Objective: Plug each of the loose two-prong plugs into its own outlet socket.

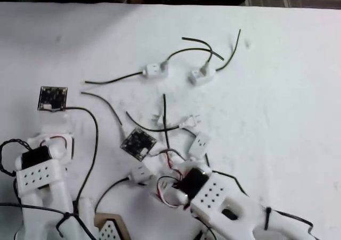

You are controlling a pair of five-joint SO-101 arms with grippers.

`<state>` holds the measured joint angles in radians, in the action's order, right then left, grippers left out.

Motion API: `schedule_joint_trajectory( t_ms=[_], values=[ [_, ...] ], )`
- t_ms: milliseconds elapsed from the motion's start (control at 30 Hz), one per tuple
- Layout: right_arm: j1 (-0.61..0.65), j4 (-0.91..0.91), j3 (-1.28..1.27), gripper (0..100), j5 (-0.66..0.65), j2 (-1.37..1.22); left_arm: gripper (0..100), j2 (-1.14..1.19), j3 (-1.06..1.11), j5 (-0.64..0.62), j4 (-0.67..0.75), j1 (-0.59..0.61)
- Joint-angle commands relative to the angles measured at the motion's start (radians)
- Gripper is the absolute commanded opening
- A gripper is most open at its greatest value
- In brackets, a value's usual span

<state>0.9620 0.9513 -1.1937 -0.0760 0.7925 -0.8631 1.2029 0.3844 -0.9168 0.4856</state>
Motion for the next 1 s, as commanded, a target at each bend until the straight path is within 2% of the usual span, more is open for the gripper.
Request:
schedule_joint_trajectory(
  t_ms=[0, 367, 600, 767, 967],
  values=[
    [0.008, -0.067, 0.038, 1.7, 0.002, -0.116, 2, -0.018, 0.000, -0.003, 0.017, 0.008],
    [-0.024, -0.300, 0.178, 1.7, 0.026, -0.433, 2, -0.018, 0.000, -0.003, 0.017, 0.008],
    [-0.093, -0.321, 0.334, 1.7, -0.037, -0.611, 2, -0.018, 0.000, -0.003, 0.017, 0.010],
    [-0.117, -0.237, 0.405, 2.1, -0.043, -0.657, 2, -0.018, 0.000, -0.005, 0.017, 0.010],
    [-0.148, 0.004, 0.502, 4.7, -0.043, -0.509, 2, -0.018, 0.000, -0.003, 0.017, 0.010]
  ],
)
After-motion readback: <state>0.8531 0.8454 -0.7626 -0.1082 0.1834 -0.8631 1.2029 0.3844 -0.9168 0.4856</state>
